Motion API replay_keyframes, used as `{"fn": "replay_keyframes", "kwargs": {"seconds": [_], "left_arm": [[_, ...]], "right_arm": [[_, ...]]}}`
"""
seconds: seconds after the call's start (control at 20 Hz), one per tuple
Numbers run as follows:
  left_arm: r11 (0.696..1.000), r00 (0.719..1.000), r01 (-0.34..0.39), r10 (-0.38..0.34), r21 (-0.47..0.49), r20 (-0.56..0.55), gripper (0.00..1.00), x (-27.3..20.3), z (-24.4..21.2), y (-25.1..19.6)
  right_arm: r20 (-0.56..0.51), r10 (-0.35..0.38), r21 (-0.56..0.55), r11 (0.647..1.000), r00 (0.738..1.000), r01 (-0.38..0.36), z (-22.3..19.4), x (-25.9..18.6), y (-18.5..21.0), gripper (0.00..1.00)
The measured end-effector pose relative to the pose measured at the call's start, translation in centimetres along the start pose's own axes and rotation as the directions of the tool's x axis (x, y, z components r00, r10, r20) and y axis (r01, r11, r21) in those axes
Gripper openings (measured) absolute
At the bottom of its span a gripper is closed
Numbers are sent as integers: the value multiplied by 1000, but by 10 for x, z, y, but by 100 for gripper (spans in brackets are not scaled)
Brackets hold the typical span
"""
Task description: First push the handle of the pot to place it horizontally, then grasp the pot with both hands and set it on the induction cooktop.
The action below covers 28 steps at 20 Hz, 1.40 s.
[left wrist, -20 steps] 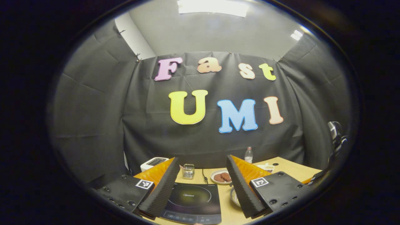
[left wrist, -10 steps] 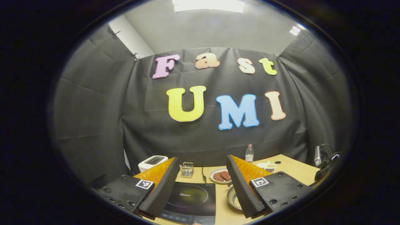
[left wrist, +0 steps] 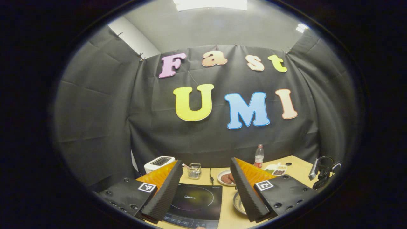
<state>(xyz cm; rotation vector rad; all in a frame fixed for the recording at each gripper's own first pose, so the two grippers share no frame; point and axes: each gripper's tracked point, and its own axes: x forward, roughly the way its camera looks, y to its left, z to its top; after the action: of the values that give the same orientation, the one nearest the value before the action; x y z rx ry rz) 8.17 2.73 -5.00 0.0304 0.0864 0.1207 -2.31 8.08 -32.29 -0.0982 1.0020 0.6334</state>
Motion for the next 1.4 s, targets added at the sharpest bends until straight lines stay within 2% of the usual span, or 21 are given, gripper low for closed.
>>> {"fn": "replay_keyframes", "kwargs": {"seconds": [0.25, 0.5, 0.55, 0.75, 0.8, 0.9, 1.05, 1.4], "left_arm": [[1000, 1000, 5, -5, -5, -6, 100, 10, -3, -15], [1000, 1000, 20, -20, -18, -10, 100, 17, -7, -35], [1000, 1000, 24, -24, -18, -9, 98, 18, -6, -39], [999, 999, 34, -34, -17, -6, 100, 23, -5, -55], [999, 999, 37, -37, -18, -6, 93, 23, -7, -58], [999, 999, 40, -40, -16, -8, 93, 24, -8, -65], [999, 999, 38, -38, -13, -10, 100, 24, -8, -73], [999, 999, 38, -38, -6, -20, 96, 29, -13, -93]], "right_arm": [[-5, -20, -14, 1000, 1000, 20, -2, -3, -18, 1], [-10, -54, 17, 998, 998, 54, -4, -10, -40, 1], [-9, -60, 22, 998, 998, 60, -4, -11, -45, 1], [-5, -93, 51, 994, 996, 93, -4, -14, -67, 1], [-4, -104, 56, 993, 995, 104, -5, -15, -73, 1], [0, -116, 69, 991, 993, 116, -4, -15, -83, 1], [10, -122, 91, 989, 992, 121, -2, -16, -97, 1], [22, -141, 99, 985, 990, 138, 1, -14, -127, 1]]}}
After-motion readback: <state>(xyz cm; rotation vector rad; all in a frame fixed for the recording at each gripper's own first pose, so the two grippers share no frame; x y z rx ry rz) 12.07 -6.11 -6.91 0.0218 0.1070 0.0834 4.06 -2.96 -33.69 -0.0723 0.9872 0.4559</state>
